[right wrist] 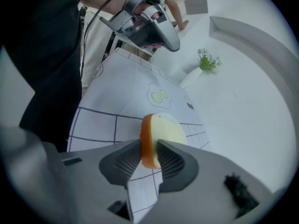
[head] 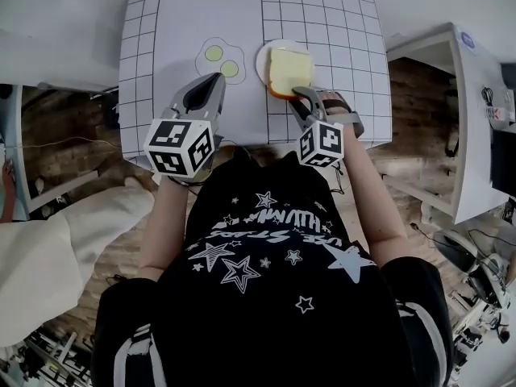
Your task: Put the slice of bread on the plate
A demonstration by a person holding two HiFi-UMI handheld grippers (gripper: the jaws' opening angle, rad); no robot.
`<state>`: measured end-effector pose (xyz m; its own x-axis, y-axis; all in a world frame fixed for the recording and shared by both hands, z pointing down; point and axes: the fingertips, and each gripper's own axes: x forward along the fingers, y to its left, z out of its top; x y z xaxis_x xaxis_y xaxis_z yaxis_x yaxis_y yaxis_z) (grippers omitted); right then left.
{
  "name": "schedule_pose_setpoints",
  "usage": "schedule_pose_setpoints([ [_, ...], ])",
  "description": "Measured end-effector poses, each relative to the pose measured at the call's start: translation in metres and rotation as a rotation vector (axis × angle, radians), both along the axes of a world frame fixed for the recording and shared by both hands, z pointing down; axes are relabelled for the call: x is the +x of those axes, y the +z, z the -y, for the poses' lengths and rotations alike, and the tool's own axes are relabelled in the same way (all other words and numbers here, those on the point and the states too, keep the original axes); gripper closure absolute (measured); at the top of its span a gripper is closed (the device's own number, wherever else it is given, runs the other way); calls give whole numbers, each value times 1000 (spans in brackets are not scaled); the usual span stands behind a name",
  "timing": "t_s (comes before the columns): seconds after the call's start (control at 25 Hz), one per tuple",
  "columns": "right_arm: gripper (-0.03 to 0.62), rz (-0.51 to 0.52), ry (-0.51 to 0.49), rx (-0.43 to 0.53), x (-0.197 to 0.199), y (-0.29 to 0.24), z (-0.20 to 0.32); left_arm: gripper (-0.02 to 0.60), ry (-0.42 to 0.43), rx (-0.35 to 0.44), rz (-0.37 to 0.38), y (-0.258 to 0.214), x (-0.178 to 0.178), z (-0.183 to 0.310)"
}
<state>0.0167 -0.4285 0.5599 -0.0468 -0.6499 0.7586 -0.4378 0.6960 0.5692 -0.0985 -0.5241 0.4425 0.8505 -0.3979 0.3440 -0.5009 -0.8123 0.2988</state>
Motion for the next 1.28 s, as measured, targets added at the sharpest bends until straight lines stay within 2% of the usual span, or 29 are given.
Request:
schedule_pose_setpoints([
  [0.2,477,-14,2,33,-3,5,0,572,-10,3,12,1,-4,-1],
  [0.36,465,44,18,36,-2,5,0,572,-12,3,21,3,-1,-5],
  [0.6,451,185,49,29,-3,-3,-3,572,-34,10,48,3,6,-12],
  [0.8,451,222,46,39,16,-9,-14,572,-82,10,61,3,16,-23],
  [1.28,451,296,21,132,79,-52,-43,572,-185,45,58,-18,60,-80],
])
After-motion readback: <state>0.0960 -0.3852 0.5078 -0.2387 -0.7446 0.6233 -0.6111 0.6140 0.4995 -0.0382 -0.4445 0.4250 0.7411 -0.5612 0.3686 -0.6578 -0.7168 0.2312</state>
